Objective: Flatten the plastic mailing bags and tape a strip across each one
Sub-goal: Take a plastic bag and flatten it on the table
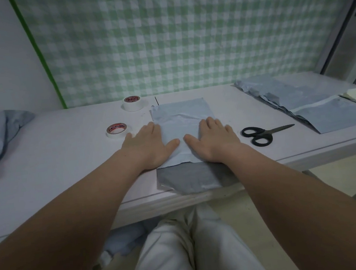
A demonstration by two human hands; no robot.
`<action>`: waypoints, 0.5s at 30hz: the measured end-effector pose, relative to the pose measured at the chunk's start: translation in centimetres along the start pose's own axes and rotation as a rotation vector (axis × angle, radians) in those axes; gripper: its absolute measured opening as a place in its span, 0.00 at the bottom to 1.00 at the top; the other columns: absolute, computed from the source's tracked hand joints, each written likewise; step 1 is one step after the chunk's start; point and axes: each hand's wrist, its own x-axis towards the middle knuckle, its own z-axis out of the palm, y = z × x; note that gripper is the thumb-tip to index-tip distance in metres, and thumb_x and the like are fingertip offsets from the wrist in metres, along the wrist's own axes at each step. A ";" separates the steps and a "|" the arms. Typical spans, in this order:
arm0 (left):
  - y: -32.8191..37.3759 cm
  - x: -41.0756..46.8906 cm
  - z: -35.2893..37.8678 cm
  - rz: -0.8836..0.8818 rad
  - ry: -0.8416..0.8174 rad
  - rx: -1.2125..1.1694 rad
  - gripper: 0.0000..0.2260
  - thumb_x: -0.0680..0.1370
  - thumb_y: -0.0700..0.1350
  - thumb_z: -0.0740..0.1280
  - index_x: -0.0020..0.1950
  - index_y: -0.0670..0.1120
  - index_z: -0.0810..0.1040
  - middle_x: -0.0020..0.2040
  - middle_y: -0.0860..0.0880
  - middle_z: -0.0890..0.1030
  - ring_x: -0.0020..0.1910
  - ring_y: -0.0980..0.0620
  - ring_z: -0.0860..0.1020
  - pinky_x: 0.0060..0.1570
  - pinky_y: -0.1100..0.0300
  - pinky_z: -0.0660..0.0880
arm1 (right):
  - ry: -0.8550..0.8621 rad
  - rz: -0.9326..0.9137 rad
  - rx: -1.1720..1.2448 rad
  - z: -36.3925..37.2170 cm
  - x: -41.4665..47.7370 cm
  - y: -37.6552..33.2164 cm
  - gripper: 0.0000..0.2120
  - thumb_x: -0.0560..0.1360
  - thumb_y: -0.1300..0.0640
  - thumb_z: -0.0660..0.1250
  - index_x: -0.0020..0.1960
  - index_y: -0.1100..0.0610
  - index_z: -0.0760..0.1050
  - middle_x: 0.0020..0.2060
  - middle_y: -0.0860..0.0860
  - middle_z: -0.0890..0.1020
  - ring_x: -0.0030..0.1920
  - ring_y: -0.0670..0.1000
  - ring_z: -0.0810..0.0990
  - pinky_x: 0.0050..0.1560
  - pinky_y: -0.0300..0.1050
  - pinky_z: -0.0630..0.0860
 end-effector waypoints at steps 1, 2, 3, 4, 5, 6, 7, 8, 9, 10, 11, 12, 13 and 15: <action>0.2 -0.3 -0.2 -0.031 0.027 0.043 0.35 0.78 0.66 0.45 0.75 0.43 0.57 0.75 0.46 0.59 0.74 0.48 0.58 0.71 0.43 0.53 | -0.005 0.027 -0.004 -0.2 -0.1 -0.2 0.37 0.77 0.36 0.46 0.75 0.62 0.53 0.75 0.56 0.56 0.74 0.56 0.54 0.72 0.57 0.52; 0.5 -0.6 -0.6 -0.046 0.082 0.096 0.32 0.79 0.64 0.46 0.71 0.42 0.63 0.71 0.44 0.66 0.71 0.46 0.62 0.69 0.44 0.56 | -0.007 0.055 -0.019 -0.4 -0.1 -0.3 0.37 0.77 0.37 0.47 0.75 0.62 0.54 0.74 0.57 0.58 0.73 0.57 0.56 0.72 0.57 0.53; 0.9 -0.7 -0.9 -0.035 0.163 0.141 0.27 0.80 0.60 0.49 0.66 0.41 0.69 0.66 0.43 0.71 0.66 0.45 0.67 0.66 0.46 0.60 | -0.008 0.080 -0.044 -0.7 0.0 -0.5 0.36 0.77 0.38 0.47 0.74 0.63 0.57 0.72 0.57 0.62 0.72 0.57 0.59 0.71 0.56 0.54; 1.3 -0.7 -1.2 0.002 0.253 0.146 0.21 0.80 0.56 0.52 0.61 0.41 0.73 0.61 0.43 0.74 0.62 0.44 0.70 0.62 0.49 0.64 | -0.006 0.093 -0.074 -1.0 0.1 -0.8 0.34 0.77 0.39 0.47 0.72 0.63 0.60 0.70 0.58 0.65 0.70 0.58 0.63 0.70 0.56 0.55; 1.6 -0.5 -1.4 0.067 0.328 0.095 0.17 0.80 0.51 0.55 0.59 0.42 0.74 0.59 0.43 0.74 0.59 0.43 0.71 0.56 0.51 0.66 | 0.001 0.084 -0.096 -1.3 0.3 -1.0 0.32 0.78 0.40 0.47 0.70 0.62 0.64 0.67 0.58 0.68 0.68 0.58 0.65 0.69 0.55 0.56; 2.0 -0.2 -1.5 0.151 0.363 0.011 0.14 0.80 0.48 0.56 0.59 0.42 0.73 0.60 0.43 0.73 0.60 0.42 0.72 0.54 0.52 0.68 | 0.013 0.047 -0.099 -1.5 0.6 -1.2 0.29 0.78 0.42 0.48 0.68 0.62 0.66 0.65 0.57 0.70 0.66 0.58 0.67 0.69 0.55 0.57; 2.1 0.3 -1.5 0.240 0.356 -0.068 0.14 0.80 0.47 0.57 0.62 0.42 0.72 0.63 0.43 0.72 0.63 0.42 0.71 0.56 0.51 0.69 | 0.030 -0.014 -0.078 -1.6 0.8 -1.4 0.26 0.79 0.45 0.49 0.68 0.61 0.67 0.65 0.57 0.70 0.66 0.57 0.67 0.68 0.55 0.58; 2.2 0.9 -1.4 0.315 0.313 -0.132 0.16 0.80 0.46 0.57 0.66 0.42 0.70 0.68 0.43 0.70 0.67 0.43 0.68 0.61 0.50 0.68 | 0.044 -0.085 -0.039 -1.5 1.1 -1.5 0.24 0.79 0.48 0.50 0.68 0.61 0.66 0.65 0.56 0.69 0.66 0.57 0.66 0.67 0.54 0.59; 2.2 1.3 -1.2 0.364 0.260 -0.183 0.17 0.80 0.44 0.57 0.69 0.42 0.68 0.69 0.44 0.69 0.69 0.43 0.67 0.64 0.50 0.66 | 0.049 -0.146 0.003 -1.3 1.3 -1.6 0.22 0.80 0.51 0.51 0.70 0.61 0.64 0.66 0.56 0.67 0.67 0.56 0.64 0.67 0.54 0.59; 2.2 1.6 -0.9 0.388 0.211 -0.216 0.17 0.80 0.43 0.56 0.69 0.42 0.67 0.68 0.43 0.69 0.68 0.43 0.67 0.64 0.49 0.65 | 0.040 -0.187 0.031 -1.2 1.4 -1.7 0.22 0.80 0.53 0.51 0.72 0.60 0.61 0.68 0.55 0.65 0.69 0.55 0.62 0.68 0.53 0.58; 2.0 1.9 -0.6 0.394 0.170 -0.225 0.17 0.80 0.42 0.55 0.69 0.42 0.66 0.67 0.43 0.70 0.67 0.42 0.68 0.64 0.49 0.65 | 0.021 -0.209 0.039 -1.0 1.5 -1.6 0.23 0.80 0.55 0.49 0.74 0.60 0.58 0.70 0.55 0.63 0.71 0.55 0.59 0.69 0.52 0.57; 1.9 2.0 -0.4 0.386 0.131 -0.207 0.18 0.81 0.43 0.53 0.71 0.42 0.63 0.68 0.43 0.68 0.68 0.42 0.66 0.65 0.49 0.64 | -0.006 -0.217 0.031 -0.9 1.5 -1.4 0.24 0.81 0.55 0.48 0.75 0.59 0.55 0.73 0.54 0.60 0.73 0.54 0.56 0.71 0.52 0.54; 1.7 2.1 -0.3 0.374 0.097 -0.170 0.20 0.82 0.44 0.51 0.74 0.43 0.59 0.72 0.44 0.64 0.71 0.44 0.63 0.68 0.50 0.61 | -0.031 -0.216 0.015 -0.8 1.5 -1.3 0.24 0.81 0.54 0.47 0.76 0.59 0.52 0.75 0.53 0.56 0.75 0.53 0.53 0.72 0.51 0.51; 1.5 2.3 -0.2 0.352 0.060 -0.099 0.23 0.83 0.46 0.49 0.78 0.44 0.50 0.78 0.48 0.54 0.76 0.50 0.55 0.72 0.51 0.54 | -0.055 -0.213 -0.004 -0.7 1.5 -1.0 0.25 0.82 0.54 0.46 0.77 0.58 0.49 0.76 0.52 0.54 0.75 0.52 0.52 0.73 0.50 0.49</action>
